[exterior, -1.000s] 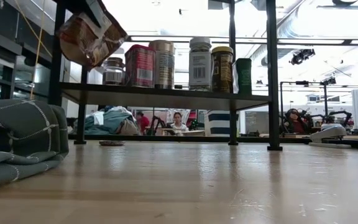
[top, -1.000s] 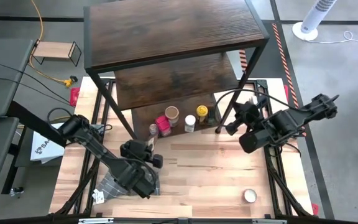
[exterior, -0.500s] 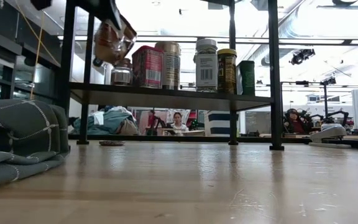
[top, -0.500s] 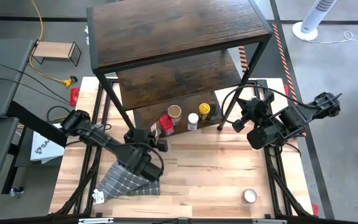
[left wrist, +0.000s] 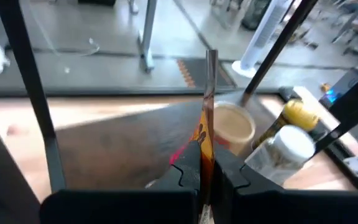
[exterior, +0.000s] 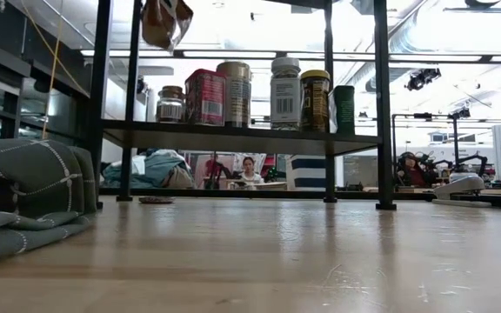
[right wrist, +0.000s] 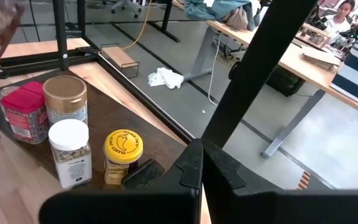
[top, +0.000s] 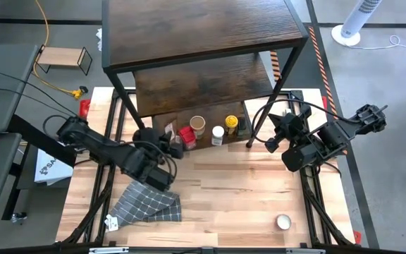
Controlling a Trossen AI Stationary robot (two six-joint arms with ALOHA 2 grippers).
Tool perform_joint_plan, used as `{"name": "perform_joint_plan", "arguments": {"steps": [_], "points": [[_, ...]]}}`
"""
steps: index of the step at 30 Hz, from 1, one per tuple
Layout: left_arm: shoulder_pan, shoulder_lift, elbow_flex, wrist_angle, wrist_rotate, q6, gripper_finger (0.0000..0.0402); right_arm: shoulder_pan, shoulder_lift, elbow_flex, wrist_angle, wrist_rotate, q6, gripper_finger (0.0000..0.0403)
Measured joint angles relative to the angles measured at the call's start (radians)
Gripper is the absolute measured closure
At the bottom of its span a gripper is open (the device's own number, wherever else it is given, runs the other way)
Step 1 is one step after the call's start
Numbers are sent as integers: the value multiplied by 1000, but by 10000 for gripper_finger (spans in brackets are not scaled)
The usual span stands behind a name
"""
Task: Shelf spices
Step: Put the orange seasoning pack on the shelf
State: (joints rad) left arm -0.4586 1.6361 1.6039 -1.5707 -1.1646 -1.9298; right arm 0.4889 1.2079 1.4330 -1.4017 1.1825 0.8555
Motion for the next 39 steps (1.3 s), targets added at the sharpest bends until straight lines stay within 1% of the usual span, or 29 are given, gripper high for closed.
{"name": "perform_joint_plan", "arguments": {"steps": [2, 9, 13, 17, 19, 21, 24, 28, 31, 35, 39], "points": [[2, -16, 1, 0, -25, 42, 401, 0, 0, 0, 1, -6, -1, 403], [35, -21, 1, 0, -39, 208, 401, 0, -11, 0, -56, -4, 5, 403], [54, -30, -1, 0, -64, 287, 401, 0, -29, 0, -63, -3, 14, 403], [86, -67, -1, 0, -82, 398, 401, 1, -47, 0, -67, 2, -8, 403], [99, -88, -5, 2, -113, 451, 401, 1, -54, 0, -71, 3, -11, 403], [112, -116, -19, 10, -148, 475, 401, 1, -58, 0, -74, 3, -10, 403], [137, -162, -45, 3, -168, 516, 401, 3, -58, 0, -76, 3, -17, 403], [171, -229, -105, -2, -177, 537, 401, 11, -58, 0, -76, 2, -26, 403], [178, -265, -133, 0, -177, 511, 401, 11, -58, 0, -76, 2, -22, 403], [144, -264, -144, 5, -178, 500, 401, 11, -58, 0, -73, -6, -18, 403], [107, -240, -183, 12, -156, 428, 401, 11, -58, 0, -65, -11, -18, 403]]}}
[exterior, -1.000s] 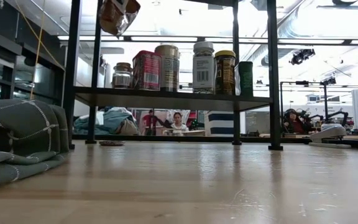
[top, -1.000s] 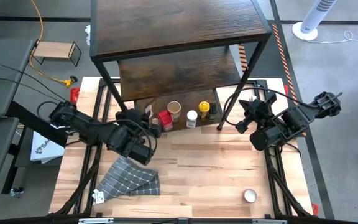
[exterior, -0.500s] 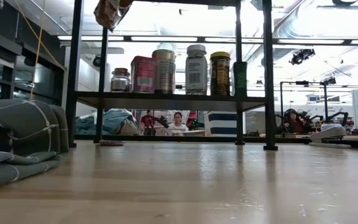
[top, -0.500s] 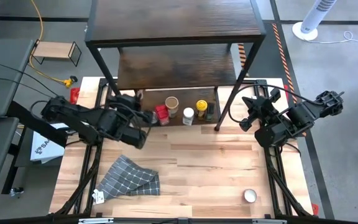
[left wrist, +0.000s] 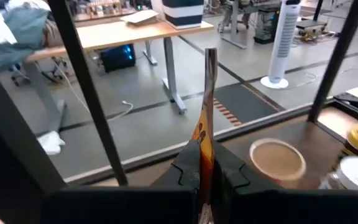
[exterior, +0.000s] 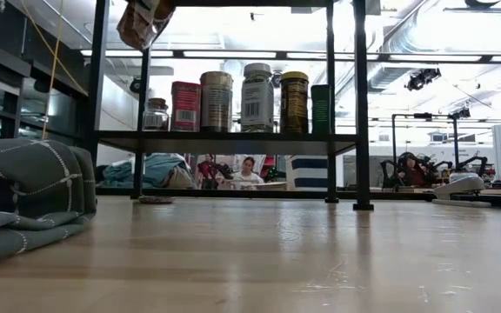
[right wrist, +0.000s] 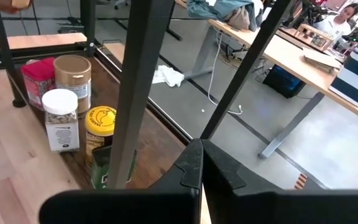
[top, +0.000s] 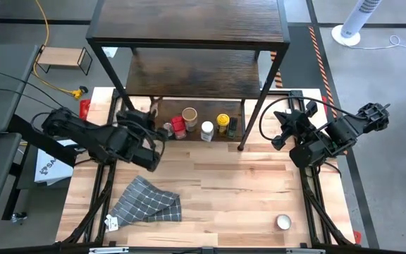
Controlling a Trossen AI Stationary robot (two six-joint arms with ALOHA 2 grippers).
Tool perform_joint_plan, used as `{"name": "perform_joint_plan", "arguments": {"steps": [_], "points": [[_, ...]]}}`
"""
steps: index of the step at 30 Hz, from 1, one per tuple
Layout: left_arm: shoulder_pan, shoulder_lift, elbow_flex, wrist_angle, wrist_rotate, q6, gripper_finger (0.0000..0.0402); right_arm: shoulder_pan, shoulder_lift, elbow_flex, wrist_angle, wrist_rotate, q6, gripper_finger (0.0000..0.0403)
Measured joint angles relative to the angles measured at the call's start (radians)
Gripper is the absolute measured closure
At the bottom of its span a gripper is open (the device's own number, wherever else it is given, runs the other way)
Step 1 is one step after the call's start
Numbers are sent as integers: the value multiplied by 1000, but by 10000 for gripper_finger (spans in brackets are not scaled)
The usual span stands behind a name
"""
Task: Shelf spices
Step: Put the orange seasoning pack on the shelf
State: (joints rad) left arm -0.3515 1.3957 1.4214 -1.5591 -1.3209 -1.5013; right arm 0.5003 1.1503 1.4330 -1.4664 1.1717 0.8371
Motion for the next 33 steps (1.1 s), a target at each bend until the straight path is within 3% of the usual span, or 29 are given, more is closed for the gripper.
{"name": "perform_joint_plan", "arguments": {"steps": [7, 16, 21, 33], "points": [[-64, 78, -70, -13, 70, -241, 401, 0, 0, 0, 19, -2, 0, 403], [-33, 99, -158, -12, 136, -318, 401, 0, 0, 0, 19, -27, 0, 403], [15, 98, -203, -12, 130, -328, 401, 0, 0, 0, 19, -33, -1, 403], [57, 123, -303, -10, 110, -520, 401, 0, 0, 0, 19, -34, -7, 403]]}}
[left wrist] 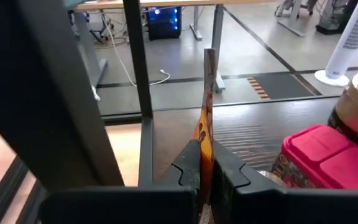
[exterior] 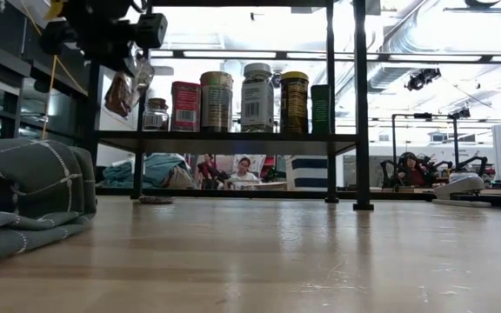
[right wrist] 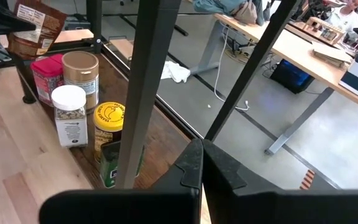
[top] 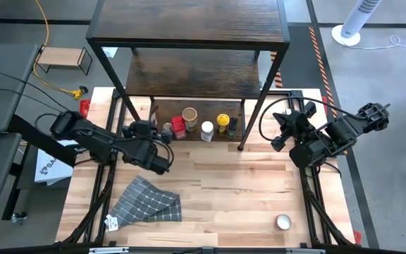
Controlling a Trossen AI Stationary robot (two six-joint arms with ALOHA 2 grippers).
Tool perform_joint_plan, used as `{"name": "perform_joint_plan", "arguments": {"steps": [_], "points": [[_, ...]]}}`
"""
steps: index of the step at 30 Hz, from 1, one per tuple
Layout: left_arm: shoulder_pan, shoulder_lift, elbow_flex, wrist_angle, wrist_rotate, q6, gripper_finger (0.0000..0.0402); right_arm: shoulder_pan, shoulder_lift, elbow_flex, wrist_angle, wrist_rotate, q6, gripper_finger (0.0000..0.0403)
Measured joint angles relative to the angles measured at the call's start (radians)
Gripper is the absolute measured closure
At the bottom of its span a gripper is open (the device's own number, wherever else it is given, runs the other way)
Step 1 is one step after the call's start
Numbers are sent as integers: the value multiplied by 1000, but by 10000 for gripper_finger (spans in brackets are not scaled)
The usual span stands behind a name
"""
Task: Shelf spices
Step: Put the orange seasoning pack on the shelf
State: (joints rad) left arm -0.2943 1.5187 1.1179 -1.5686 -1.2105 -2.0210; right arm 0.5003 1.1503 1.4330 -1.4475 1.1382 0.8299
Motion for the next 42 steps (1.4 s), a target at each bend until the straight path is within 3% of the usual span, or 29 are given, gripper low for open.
{"name": "perform_joint_plan", "arguments": {"steps": [6, 19, 33, 42], "points": [[2, 41, -1, 6, -1, -59, 398, 0, 0, 0, -1, 5, -1, 403], [14, 44, -1, 59, 27, -58, 349, 0, 0, 0, -1, 5, -29, 403], [13, 43, -1, 82, 35, -45, 265, 0, 0, 0, 0, 4, -46, 403], [12, 12, 0, 78, -17, -42, 219, 0, 0, 0, 0, 4, -46, 403]]}}
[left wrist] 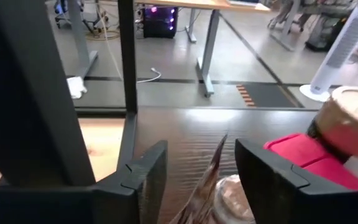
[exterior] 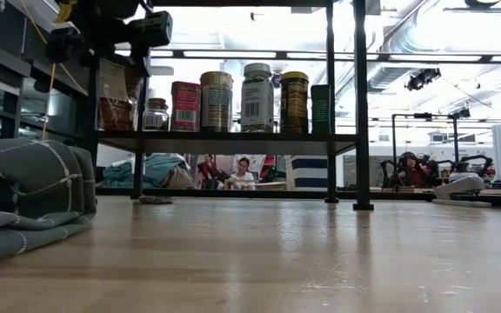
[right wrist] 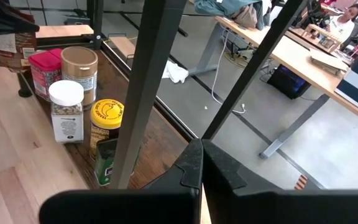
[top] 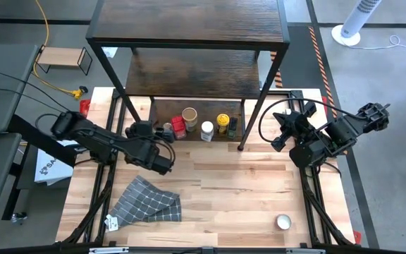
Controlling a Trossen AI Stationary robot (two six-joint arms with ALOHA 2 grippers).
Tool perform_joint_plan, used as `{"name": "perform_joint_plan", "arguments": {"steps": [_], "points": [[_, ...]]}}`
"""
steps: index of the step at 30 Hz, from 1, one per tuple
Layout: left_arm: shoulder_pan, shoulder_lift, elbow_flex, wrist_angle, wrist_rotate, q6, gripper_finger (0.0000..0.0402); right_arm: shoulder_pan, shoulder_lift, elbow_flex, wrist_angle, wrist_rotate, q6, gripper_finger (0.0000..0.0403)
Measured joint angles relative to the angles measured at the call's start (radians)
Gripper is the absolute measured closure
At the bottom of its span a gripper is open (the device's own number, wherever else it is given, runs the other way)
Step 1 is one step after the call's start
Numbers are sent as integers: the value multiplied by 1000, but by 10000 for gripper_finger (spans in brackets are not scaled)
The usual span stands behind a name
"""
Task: Shelf spices
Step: Put the orange seasoning pack on the shelf
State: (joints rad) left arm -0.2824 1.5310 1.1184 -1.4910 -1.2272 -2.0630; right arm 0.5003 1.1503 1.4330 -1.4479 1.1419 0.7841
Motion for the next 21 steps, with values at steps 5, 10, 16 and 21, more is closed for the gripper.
{"name": "perform_joint_plan", "arguments": {"steps": [5, 10, 16, 21], "points": [[0, -33, 1, -2, -48, 16, 196, 0, 0, 0, 0, 0, 0, 403], [0, -76, 1, -1, -84, 16, 177, 0, 0, 0, 1, -1, 0, 403], [0, -140, 1, -2, -122, 45, 164, 0, 0, 0, 1, -1, 0, 403], [-21, -195, 1, 34, -69, 126, 162, 0, 0, 0, 1, -2, 0, 403]]}}
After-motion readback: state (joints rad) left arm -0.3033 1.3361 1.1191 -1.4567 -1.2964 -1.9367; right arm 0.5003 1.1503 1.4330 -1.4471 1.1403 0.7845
